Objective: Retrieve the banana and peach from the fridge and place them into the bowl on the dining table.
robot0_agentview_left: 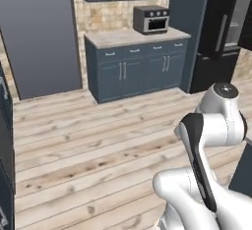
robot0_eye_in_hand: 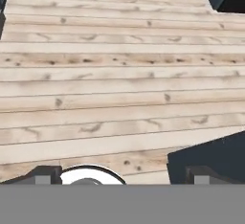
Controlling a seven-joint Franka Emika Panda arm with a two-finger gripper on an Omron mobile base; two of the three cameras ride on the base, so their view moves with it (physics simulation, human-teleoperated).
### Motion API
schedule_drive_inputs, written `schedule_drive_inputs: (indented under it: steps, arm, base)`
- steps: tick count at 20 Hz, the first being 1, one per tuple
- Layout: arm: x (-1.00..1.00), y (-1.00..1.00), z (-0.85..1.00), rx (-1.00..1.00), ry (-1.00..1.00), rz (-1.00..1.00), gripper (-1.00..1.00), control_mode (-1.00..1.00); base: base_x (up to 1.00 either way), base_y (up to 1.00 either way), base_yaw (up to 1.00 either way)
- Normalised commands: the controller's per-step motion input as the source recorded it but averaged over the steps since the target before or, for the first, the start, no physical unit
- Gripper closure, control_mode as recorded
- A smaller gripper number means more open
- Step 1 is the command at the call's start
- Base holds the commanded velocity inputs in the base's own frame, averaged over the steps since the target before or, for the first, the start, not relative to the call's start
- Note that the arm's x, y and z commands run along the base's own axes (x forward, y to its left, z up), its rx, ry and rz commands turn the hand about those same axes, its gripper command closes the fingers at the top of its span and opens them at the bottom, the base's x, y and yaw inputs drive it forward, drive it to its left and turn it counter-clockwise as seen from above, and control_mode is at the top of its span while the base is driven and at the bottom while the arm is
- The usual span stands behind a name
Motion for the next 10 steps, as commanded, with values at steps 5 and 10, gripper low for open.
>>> schedule_drive_inputs:
  steps: [5,10]
  arm:
    - [0.0,0.0,0.0,0.0,0.0,0.0,-1.0,1.0]
    - [0.0,0.0,0.0,0.0,0.0,0.0,-1.0,1.0]
  base:
    - [0.7,-0.05,-0.45]
    - [0.61,-0.13,-0.51]
